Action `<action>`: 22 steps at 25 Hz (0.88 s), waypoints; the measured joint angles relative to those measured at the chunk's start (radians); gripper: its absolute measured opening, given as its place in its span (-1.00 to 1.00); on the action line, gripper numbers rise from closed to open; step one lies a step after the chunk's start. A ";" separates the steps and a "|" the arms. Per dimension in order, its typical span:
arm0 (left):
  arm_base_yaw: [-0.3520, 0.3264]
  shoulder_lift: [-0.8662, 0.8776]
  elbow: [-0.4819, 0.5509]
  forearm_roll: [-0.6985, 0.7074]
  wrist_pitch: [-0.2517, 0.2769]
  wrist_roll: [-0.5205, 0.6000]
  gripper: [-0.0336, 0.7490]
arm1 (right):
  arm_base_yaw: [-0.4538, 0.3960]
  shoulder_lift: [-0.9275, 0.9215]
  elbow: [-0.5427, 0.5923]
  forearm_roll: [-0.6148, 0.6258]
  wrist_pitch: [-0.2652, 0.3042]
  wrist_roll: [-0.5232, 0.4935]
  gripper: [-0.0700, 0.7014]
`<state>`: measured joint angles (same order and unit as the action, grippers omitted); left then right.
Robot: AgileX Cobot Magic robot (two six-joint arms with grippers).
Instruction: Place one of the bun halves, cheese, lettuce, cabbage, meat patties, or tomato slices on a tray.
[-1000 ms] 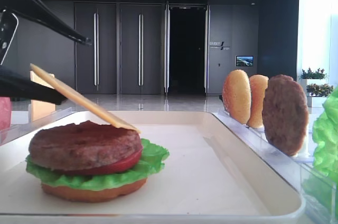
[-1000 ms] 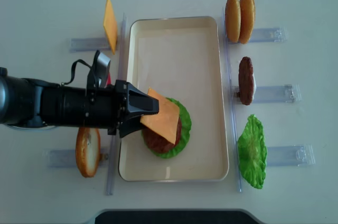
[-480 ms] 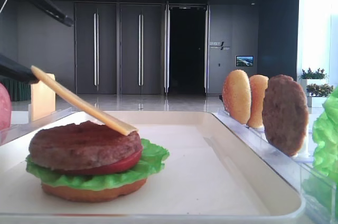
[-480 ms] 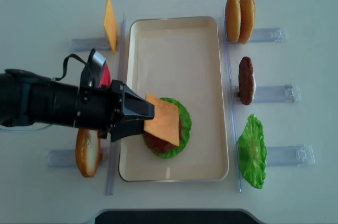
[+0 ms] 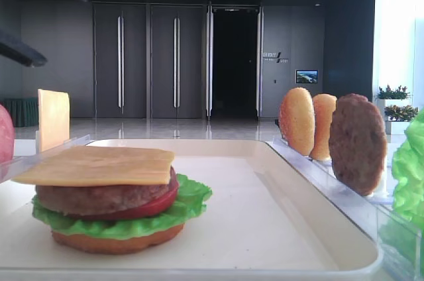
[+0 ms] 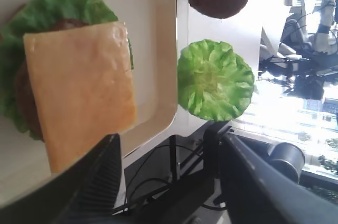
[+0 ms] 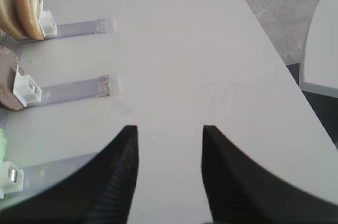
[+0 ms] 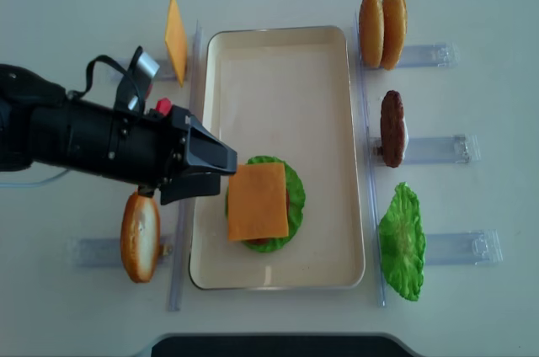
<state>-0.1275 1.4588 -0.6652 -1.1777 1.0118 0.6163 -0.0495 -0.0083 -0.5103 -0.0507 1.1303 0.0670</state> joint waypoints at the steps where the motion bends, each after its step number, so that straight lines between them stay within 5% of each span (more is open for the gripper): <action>1: 0.000 -0.008 -0.024 0.027 0.000 -0.018 0.24 | 0.000 0.000 0.000 0.000 0.000 0.000 -0.09; 7: 0.000 -0.064 -0.244 0.421 0.031 -0.241 0.24 | 0.000 0.000 0.000 0.000 0.000 0.000 -0.09; 15: 0.003 -0.101 -0.528 1.050 0.202 -0.527 0.24 | 0.000 0.000 0.000 0.000 0.000 0.000 -0.09; 22: 0.106 -0.101 -0.551 1.154 0.211 -0.553 0.24 | 0.000 0.000 0.000 0.000 0.000 0.000 -0.09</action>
<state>-0.0218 1.3577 -1.2161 -0.0236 1.2233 0.0636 -0.0495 -0.0083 -0.5103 -0.0507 1.1303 0.0670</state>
